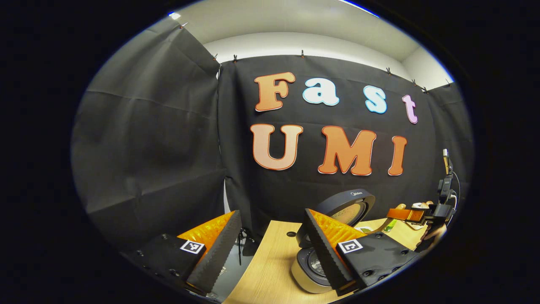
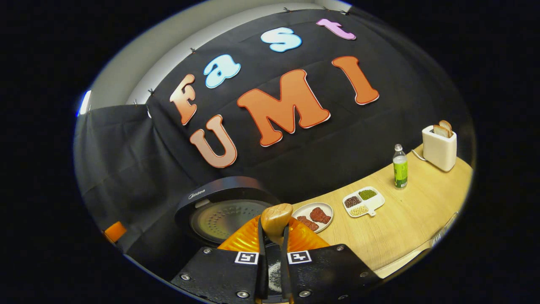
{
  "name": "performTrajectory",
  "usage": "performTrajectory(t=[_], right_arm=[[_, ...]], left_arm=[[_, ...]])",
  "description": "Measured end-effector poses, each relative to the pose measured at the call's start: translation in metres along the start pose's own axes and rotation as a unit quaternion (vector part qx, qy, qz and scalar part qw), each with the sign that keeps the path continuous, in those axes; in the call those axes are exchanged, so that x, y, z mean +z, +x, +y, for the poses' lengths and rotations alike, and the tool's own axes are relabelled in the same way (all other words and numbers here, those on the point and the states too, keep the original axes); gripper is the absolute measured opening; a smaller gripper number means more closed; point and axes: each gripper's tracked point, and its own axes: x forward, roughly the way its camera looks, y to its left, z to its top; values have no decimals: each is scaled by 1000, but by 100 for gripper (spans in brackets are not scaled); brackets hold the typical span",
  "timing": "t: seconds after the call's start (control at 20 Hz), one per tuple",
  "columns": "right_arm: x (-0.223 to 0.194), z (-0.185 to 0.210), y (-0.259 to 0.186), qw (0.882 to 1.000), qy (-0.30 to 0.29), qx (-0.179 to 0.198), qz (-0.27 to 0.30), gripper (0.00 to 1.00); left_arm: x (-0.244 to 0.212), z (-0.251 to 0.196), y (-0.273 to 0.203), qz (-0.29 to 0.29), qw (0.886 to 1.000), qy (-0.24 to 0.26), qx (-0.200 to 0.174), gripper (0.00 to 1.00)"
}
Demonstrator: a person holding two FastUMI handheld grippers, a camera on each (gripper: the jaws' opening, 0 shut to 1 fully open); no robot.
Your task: Close the left gripper, press the button to open the rice cooker; take a wooden spoon from the chopstick holder with the right hand, scoop a spoonful of rice and pour it into the rice cooker, then put the wooden spoon back into the chopstick holder.
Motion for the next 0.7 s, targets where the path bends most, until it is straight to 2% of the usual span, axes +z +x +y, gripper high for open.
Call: performTrajectory(t=[0.25,0.45,0.55,0.7], right_arm=[[1,16,-3,997,-75,22,-11,10],[-3,28,-6,994,-101,47,-5,11],[-4,30,-7,990,-128,52,-6,11],[-8,37,-9,984,-166,65,-5,11]], left_arm=[[2,1,1,-2,1000,-1,3,97],[3,-1,0,-5,1000,3,4,97],[5,-2,0,-7,1000,4,5,100],[5,-4,-1,-8,1000,3,6,97]])
